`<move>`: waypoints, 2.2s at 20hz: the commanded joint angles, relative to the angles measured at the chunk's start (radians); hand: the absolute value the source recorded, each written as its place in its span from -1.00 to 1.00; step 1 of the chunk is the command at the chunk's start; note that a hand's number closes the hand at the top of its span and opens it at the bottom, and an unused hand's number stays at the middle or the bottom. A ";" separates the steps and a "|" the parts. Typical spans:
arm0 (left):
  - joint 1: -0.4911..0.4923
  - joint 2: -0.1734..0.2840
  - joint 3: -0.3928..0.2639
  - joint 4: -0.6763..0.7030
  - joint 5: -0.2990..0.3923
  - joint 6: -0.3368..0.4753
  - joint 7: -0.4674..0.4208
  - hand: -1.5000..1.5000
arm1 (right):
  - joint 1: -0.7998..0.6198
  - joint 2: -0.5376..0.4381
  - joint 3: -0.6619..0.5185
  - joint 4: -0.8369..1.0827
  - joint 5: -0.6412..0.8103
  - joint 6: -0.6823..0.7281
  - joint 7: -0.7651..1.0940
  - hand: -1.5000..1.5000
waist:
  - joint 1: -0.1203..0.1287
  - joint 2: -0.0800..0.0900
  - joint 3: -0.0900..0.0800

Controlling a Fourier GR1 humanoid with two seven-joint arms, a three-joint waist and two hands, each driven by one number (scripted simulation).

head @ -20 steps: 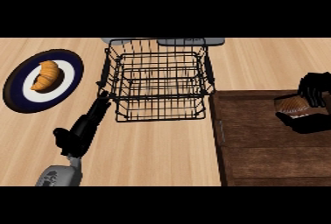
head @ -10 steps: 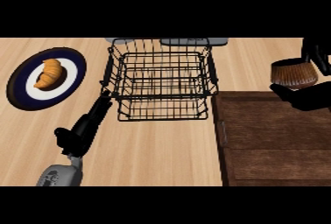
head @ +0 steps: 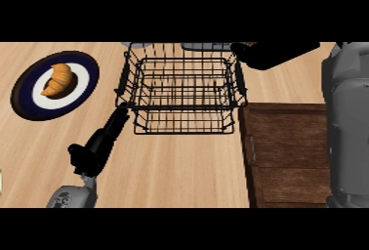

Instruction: Pick the cupcake from the tray and place it in the tiered basket

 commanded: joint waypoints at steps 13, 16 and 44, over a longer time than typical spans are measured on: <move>-0.038 -0.016 0.018 -0.008 0.000 0.004 0.043 0.00 | -0.290 0.183 0.090 0.624 0.108 -0.263 -0.187 1.00 | 0.004 0.004 0.001; -0.028 -0.027 -0.013 -0.007 -0.028 0.004 0.030 0.00 | -0.299 0.184 0.182 0.688 0.029 -0.366 -0.195 1.00 | 0.013 0.004 0.001; -0.032 0.010 0.072 0.033 0.014 -0.028 -0.001 0.00 | -0.328 0.024 0.150 0.739 -0.212 -0.876 -0.047 -1.00 | -0.036 -0.006 0.001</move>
